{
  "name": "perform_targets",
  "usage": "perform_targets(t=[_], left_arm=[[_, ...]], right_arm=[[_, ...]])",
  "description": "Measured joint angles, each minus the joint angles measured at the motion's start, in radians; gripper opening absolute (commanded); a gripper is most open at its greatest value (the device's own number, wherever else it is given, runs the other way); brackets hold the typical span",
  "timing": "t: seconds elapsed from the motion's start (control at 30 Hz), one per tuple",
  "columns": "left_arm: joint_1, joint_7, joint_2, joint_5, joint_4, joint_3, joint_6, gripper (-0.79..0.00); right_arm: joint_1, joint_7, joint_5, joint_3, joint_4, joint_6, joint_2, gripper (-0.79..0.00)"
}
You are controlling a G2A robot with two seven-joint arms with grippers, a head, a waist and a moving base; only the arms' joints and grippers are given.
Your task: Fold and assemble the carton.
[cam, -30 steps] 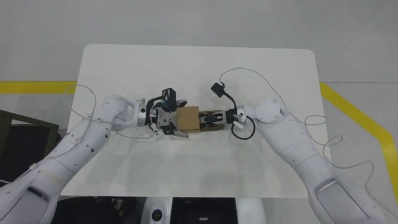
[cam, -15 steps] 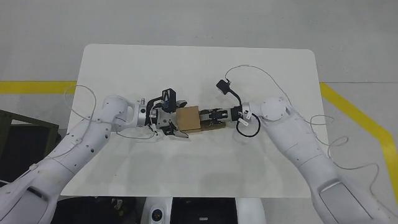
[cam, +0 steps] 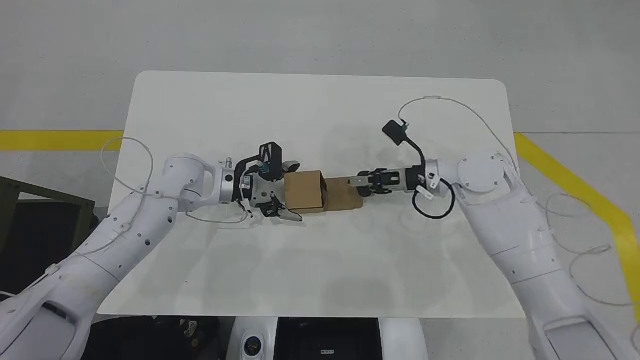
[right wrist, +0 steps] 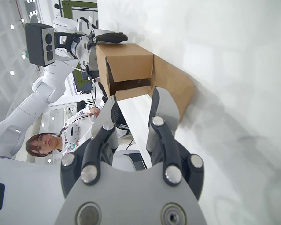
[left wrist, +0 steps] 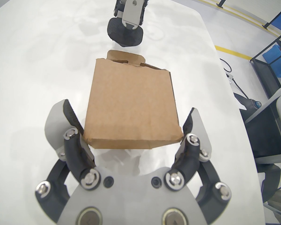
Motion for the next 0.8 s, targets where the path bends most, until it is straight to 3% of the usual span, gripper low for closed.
perform_targets(t=[0.33, 0.53, 0.8], left_arm=[[0.004, -0.007, 0.003, -0.004, -0.007, 0.001, 0.000, 0.000], [0.004, -0.012, 0.004, -0.007, -0.008, 0.004, 0.000, 0.000], [0.002, -0.013, 0.006, -0.013, -0.010, 0.009, 0.000, 0.000]], right_arm=[[-0.069, -0.012, -0.033, 0.038, -0.042, 0.029, 0.024, -0.403], [-0.067, -0.044, -0.024, 0.008, -0.005, 0.006, 0.020, -0.363], [-0.034, -0.059, 0.012, -0.052, 0.035, -0.023, 0.004, -0.366]])
